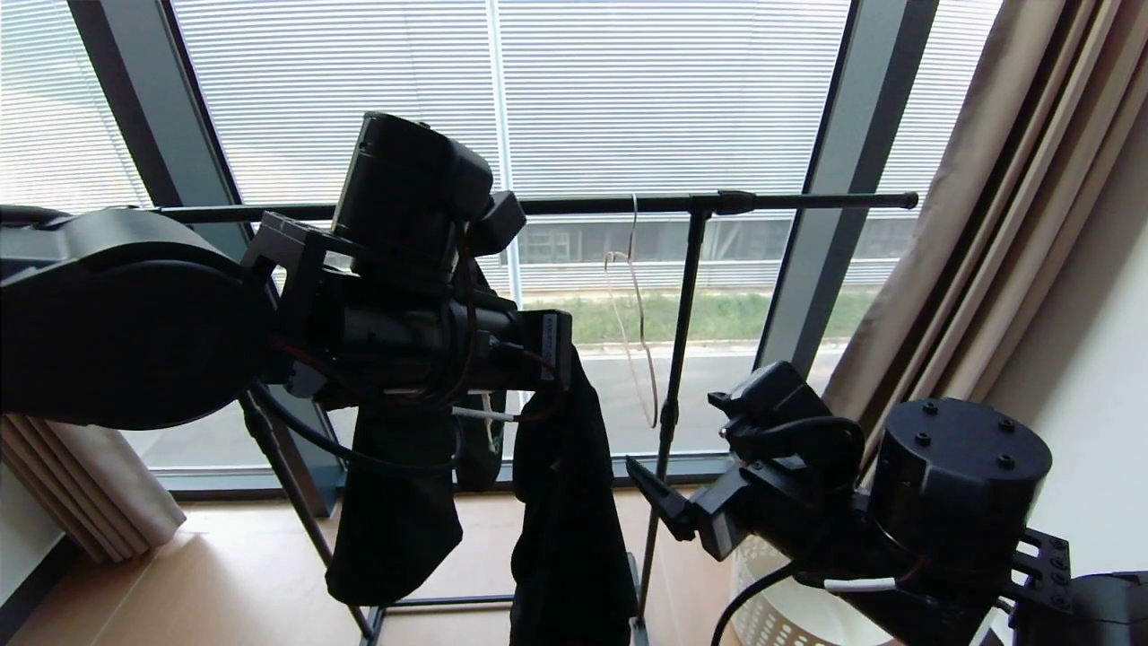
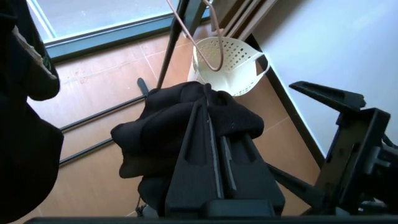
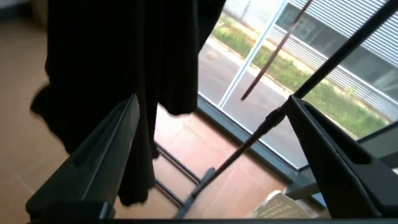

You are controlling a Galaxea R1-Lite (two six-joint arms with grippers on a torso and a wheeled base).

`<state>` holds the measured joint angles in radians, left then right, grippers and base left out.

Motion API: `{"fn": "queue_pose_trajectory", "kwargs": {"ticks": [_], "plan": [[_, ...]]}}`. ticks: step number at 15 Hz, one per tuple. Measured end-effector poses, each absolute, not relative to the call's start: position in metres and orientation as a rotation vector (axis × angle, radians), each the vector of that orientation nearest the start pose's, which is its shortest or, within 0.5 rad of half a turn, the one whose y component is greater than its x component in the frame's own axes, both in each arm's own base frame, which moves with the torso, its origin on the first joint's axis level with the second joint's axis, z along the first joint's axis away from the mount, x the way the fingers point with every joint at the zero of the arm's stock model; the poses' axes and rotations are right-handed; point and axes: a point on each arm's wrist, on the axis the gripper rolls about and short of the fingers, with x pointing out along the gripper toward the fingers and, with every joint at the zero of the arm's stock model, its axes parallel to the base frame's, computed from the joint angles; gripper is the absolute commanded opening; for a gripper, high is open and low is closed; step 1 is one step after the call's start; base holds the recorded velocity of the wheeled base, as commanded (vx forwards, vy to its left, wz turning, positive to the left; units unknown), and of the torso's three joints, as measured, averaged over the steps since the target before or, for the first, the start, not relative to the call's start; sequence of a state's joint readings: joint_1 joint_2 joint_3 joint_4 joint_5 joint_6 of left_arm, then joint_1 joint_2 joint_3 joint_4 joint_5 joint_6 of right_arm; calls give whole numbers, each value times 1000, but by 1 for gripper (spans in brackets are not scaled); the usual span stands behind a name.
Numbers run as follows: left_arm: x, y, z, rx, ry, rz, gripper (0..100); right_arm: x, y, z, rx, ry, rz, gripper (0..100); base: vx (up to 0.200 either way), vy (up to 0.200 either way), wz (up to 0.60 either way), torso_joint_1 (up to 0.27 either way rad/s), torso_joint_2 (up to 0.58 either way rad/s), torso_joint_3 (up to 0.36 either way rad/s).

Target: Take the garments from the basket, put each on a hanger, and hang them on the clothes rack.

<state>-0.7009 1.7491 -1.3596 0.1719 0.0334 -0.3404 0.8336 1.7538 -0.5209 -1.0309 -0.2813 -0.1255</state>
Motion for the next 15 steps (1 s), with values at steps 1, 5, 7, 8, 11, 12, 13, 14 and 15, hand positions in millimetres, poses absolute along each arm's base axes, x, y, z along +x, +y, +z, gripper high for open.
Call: {"fn": "queue_pose_trajectory", "kwargs": {"ticks": [1,5,7,8,11,12,13,14,15], "plan": [[252,-213,243,-109,636,-540,0,193,217,141,-191,118,560,100,0,0,0,0,0,0],[252,-213,240,-67,622,-500,0,190,233,153,-121,85,582,100,0,0,0,0,0,0],[252,-215,239,-45,611,-485,0,192,238,157,-103,81,552,100,0,0,0,0,0,0],[251,-217,239,-41,611,-487,0,193,240,158,-99,78,544,100,0,0,0,0,0,0],[248,-221,238,-13,601,-486,0,198,249,157,-92,74,507,100,0,0,0,0,0,0],[247,-222,238,-1,596,-481,0,200,252,155,-94,76,495,100,0,0,0,0,0,0],[246,-223,238,3,595,-482,0,202,254,154,-96,78,486,100,0,0,0,0,0,0],[245,-224,238,4,595,-485,0,204,256,151,-98,81,482,100,0,0,0,0,0,0],[245,-224,238,6,596,-486,0,207,257,149,-102,86,478,100,0,0,0,0,0,0]]}}
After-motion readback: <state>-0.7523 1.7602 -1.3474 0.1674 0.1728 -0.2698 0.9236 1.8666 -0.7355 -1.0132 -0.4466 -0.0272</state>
